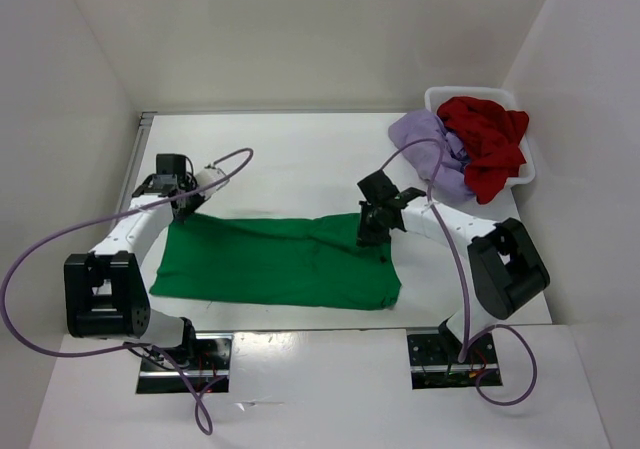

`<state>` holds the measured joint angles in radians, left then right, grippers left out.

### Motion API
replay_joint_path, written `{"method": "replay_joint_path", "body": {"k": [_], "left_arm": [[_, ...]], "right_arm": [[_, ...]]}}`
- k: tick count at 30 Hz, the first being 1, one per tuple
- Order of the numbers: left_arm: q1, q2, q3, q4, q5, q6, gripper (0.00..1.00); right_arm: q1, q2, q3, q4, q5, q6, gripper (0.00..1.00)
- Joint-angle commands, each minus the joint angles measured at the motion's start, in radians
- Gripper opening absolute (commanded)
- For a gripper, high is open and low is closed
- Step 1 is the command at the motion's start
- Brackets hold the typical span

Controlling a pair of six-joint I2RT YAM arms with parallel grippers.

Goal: Fold and stack the t-shirts
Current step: Fold the other side of the tshirt into a rectangle

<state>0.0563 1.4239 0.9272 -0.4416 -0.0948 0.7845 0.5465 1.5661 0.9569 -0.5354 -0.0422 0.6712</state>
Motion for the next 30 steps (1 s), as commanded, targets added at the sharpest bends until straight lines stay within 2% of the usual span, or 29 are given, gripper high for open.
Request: {"method": "replay_joint_path", "body": {"k": [1, 5, 9, 16, 25, 26, 27, 29, 30], "left_arm": [[-0.001, 0.001, 0.081, 0.107, -0.023, 0.002, 0.0], [-0.012, 0.053, 0.12, 0.168, -0.033, -0.01, 0.0], [-0.023, 0.063, 0.084, 0.169, -0.042, -0.01, 0.01], [-0.023, -0.066, -0.065, 0.1, -0.02, 0.041, 0.01], [-0.023, -0.075, -0.174, 0.089, -0.04, 0.07, 0.01], [-0.023, -0.075, -0.174, 0.089, -0.04, 0.07, 0.01], [-0.023, -0.075, -0.183, 0.089, -0.04, 0.07, 0.03], [-0.023, -0.066, -0.183, 0.076, -0.04, 0.07, 0.05], [-0.023, -0.066, -0.183, 0.066, -0.04, 0.07, 0.05]], "right_arm": [[0.004, -0.015, 0.088, -0.028, 0.064, 0.008, 0.0], [-0.04, 0.032, 0.177, -0.037, 0.074, -0.013, 0.0], [-0.04, 0.052, 0.189, -0.037, 0.062, -0.024, 0.0], [-0.04, -0.073, 0.017, -0.037, 0.022, 0.017, 0.0], [0.003, -0.037, -0.05, -0.018, -0.007, 0.036, 0.0], [0.003, -0.037, -0.061, -0.018, -0.007, 0.036, 0.02], [0.003, -0.037, -0.061, -0.018, -0.007, 0.036, 0.18], [0.003, -0.037, -0.061, -0.038, -0.007, 0.036, 0.29], [0.003, -0.037, -0.061, -0.038, -0.007, 0.036, 0.38]]}}
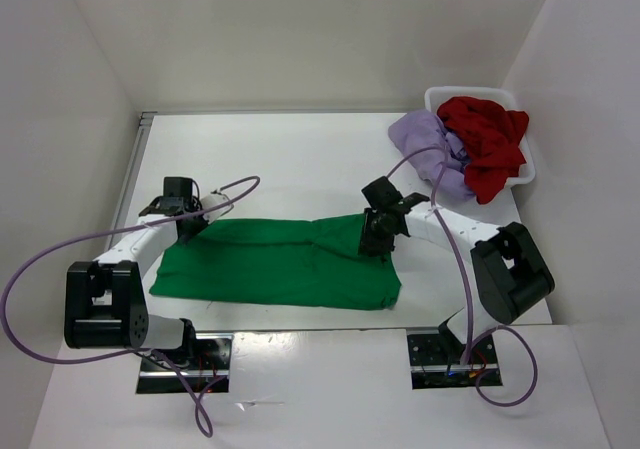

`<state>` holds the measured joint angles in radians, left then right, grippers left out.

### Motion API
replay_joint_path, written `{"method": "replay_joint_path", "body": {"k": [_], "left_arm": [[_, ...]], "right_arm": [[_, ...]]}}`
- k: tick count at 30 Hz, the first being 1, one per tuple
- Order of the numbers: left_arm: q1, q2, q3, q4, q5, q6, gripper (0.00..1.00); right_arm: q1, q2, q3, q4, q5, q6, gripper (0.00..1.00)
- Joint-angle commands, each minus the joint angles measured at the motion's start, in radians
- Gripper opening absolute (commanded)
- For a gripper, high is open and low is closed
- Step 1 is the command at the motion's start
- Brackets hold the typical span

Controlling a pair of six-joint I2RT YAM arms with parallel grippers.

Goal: Fold and stack the t-shirts
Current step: Fold the other side of the tshirt into a rectangle

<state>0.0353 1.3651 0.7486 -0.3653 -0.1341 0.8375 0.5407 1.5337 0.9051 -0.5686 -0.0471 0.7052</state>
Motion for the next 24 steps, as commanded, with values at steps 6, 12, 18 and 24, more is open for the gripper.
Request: {"method": "replay_joint_path", "body": {"k": [6, 12, 18, 24], "left_arm": [[-0.002, -0.018, -0.005, -0.052, -0.001, 0.017, 0.14], [-0.002, -0.027, 0.008, -0.072, 0.008, -0.012, 0.17], [-0.002, -0.047, 0.017, -0.081, 0.018, -0.021, 0.18], [-0.002, -0.047, 0.017, -0.092, 0.018, -0.031, 0.2]], "right_arm": [[0.076, -0.115, 0.061, -0.024, 0.053, -0.009, 0.48], [0.114, 0.044, 0.315, -0.043, 0.122, -0.036, 0.56], [0.114, 0.131, 0.378, -0.109, 0.174, -0.001, 0.5], [0.114, 0.191, 0.354, 0.001, 0.076, -0.064, 0.54]]}}
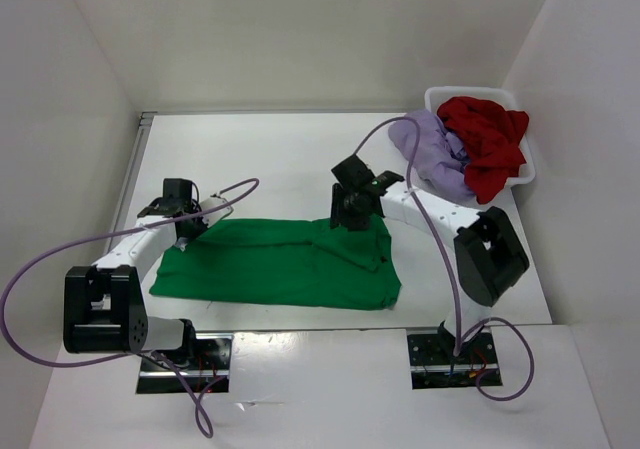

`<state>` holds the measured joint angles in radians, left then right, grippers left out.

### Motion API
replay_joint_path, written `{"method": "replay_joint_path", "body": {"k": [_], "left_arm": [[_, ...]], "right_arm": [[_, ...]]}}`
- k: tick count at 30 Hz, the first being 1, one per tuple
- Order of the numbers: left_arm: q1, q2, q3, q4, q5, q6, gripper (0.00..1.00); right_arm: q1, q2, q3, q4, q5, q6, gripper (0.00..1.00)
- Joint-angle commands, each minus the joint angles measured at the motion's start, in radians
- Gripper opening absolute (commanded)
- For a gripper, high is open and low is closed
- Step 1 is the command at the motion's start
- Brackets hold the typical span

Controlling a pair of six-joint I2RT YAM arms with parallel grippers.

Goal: Fold and stack the t-shirts
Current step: Fold the other side of the tshirt into a rectangle

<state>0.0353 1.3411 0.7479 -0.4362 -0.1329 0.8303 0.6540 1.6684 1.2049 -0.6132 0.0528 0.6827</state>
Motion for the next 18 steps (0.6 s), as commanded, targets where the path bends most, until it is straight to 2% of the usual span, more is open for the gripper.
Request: {"method": "replay_joint_path", "body": {"k": [1, 3, 13, 16, 17, 18], "left_arm": [[-0.002, -0.023, 0.018, -0.021, 0.016, -0.023, 0.21], [-0.002, -0.023, 0.018, -0.021, 0.016, -0.033, 0.21], [-0.002, -0.045, -0.001, -0.021, 0.016, -0.042, 0.23], [-0.002, -0.045, 0.008, -0.021, 0.016, -0.042, 0.23], [-0.002, -0.045, 0.008, -0.012, 0.016, -0.042, 0.23], [-0.002, -0.045, 0.008, -0.012, 0.016, -0.042, 0.23]], "right_arm": [[0.001, 0.097, 0.082, 0.037, -0.024, -0.051, 0.55], [0.001, 0.183, 0.134, 0.049, -0.039, -0.069, 0.55], [0.001, 0.277, 0.131, 0.113, -0.106, -0.051, 0.56], [0.01, 0.245, 0.12, 0.113, -0.107, -0.04, 0.44], [0.01, 0.234, 0.107, 0.113, -0.107, -0.04, 0.32], [0.01, 0.222, 0.088, 0.113, -0.107, -0.028, 0.27]]}}
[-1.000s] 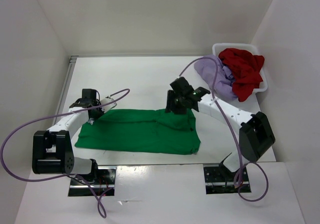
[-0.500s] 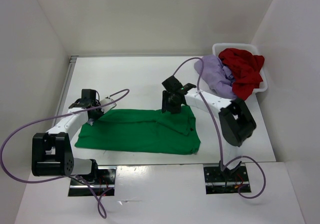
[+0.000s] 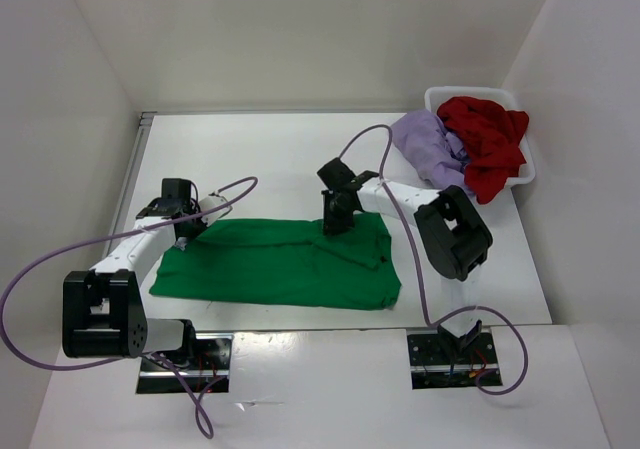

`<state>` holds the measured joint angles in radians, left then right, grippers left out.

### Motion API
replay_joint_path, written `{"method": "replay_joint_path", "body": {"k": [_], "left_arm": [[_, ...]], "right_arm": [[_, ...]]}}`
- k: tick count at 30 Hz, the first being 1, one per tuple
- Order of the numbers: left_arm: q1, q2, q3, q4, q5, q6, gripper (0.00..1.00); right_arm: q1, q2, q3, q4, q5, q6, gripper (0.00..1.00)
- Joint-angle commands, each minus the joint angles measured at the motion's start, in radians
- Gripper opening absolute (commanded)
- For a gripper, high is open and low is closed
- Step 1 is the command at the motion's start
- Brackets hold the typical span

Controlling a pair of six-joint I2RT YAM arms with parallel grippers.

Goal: Fold and stack the t-shirts
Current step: Fold the other side of the tshirt into a rectangle

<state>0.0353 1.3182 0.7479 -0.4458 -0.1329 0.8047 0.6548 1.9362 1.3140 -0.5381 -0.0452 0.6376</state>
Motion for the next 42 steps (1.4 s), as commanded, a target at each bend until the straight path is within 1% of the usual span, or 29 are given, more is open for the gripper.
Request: {"method": "replay_joint_path", "body": {"k": [1, 2, 6, 9, 15, 17, 18, 19, 21, 22, 24, 25, 27, 28, 29, 30, 33, 34, 35, 36, 38, 39, 41, 42], "left_arm": [[-0.002, -0.022, 0.008, -0.002, 0.016, -0.016, 0.23], [-0.002, -0.013, 0.008, -0.002, 0.016, -0.016, 0.23], [-0.002, -0.013, 0.008, -0.002, 0.016, -0.016, 0.23], [-0.002, -0.013, 0.008, 0.007, 0.016, -0.016, 0.23], [-0.002, -0.022, 0.018, 0.016, 0.004, -0.025, 0.23], [-0.002, -0.022, 0.018, 0.025, 0.004, -0.025, 0.23], [-0.002, -0.022, 0.018, 0.025, 0.004, -0.025, 0.23], [-0.002, -0.022, 0.018, 0.025, 0.004, -0.025, 0.23], [-0.002, -0.022, 0.018, 0.025, 0.004, -0.025, 0.23], [-0.002, -0.022, 0.018, 0.025, 0.004, -0.025, 0.23], [-0.002, -0.022, 0.018, 0.025, -0.005, -0.025, 0.24], [-0.002, -0.022, 0.018, 0.025, -0.005, -0.016, 0.24], [-0.002, -0.022, 0.018, 0.025, -0.005, -0.016, 0.24], [-0.002, -0.031, 0.018, 0.025, -0.005, -0.016, 0.24], [-0.002, -0.031, 0.018, 0.025, -0.005, -0.016, 0.24], [-0.002, -0.031, 0.018, 0.025, -0.005, -0.016, 0.24], [-0.002, -0.031, 0.018, 0.025, -0.023, -0.016, 0.24], [-0.002, -0.04, 0.018, 0.025, -0.024, -0.016, 0.24], [-0.002, -0.04, 0.008, 0.036, -0.024, -0.016, 0.24], [-0.002, -0.053, 0.008, 0.036, -0.034, -0.006, 0.24], [-0.002, -0.062, -0.002, 0.036, -0.034, 0.005, 0.24], [-0.002, -0.062, -0.002, 0.036, -0.034, 0.005, 0.24], [-0.002, -0.062, -0.002, 0.045, -0.043, 0.005, 0.24], [-0.002, -0.062, -0.002, 0.045, -0.043, 0.005, 0.24]], "right_arm": [[0.009, -0.058, -0.031, 0.038, -0.008, 0.017, 0.22], [0.009, -0.081, -0.042, 0.047, -0.018, 0.017, 0.15], [0.019, -0.124, -0.085, 0.038, -0.03, 0.037, 0.0], [0.032, -0.178, -0.11, 0.027, -0.042, 0.047, 0.0], [0.127, -0.255, -0.142, -0.008, -0.085, 0.057, 0.0], [0.137, -0.255, -0.174, -0.008, -0.146, 0.057, 0.04], [0.137, -0.255, -0.185, 0.01, -0.166, 0.057, 0.12], [0.146, -0.255, -0.194, 0.019, -0.2, 0.057, 0.13], [0.157, -0.243, -0.205, 0.02, -0.215, 0.057, 0.16], [0.166, -0.229, -0.205, 0.02, -0.24, 0.057, 0.2], [0.178, -0.229, -0.205, 0.02, -0.249, 0.048, 0.25], [0.178, -0.229, -0.205, 0.01, -0.249, 0.048, 0.32], [0.178, -0.239, -0.214, 0.01, -0.249, 0.048, 0.43], [0.178, -0.249, -0.214, 0.01, -0.239, 0.048, 0.46], [0.178, -0.264, -0.214, 0.01, -0.239, 0.048, 0.54], [0.178, -0.264, -0.214, 0.01, -0.239, 0.048, 0.57], [0.178, -0.309, -0.214, 0.0, -0.216, 0.039, 0.57], [0.178, -0.345, -0.214, -0.013, -0.197, 0.049, 0.57], [0.178, -0.368, -0.214, -0.028, -0.123, 0.06, 0.57], [0.178, -0.394, -0.223, -0.042, -0.078, 0.077, 0.55], [0.125, -0.473, -0.277, -0.068, -0.013, 0.137, 0.52], [0.045, -0.496, -0.329, -0.077, -0.004, 0.149, 0.52], [-0.016, -0.542, -0.37, -0.077, -0.004, 0.158, 0.52], [-0.032, -0.542, -0.393, -0.089, 0.017, 0.158, 0.54]]}}
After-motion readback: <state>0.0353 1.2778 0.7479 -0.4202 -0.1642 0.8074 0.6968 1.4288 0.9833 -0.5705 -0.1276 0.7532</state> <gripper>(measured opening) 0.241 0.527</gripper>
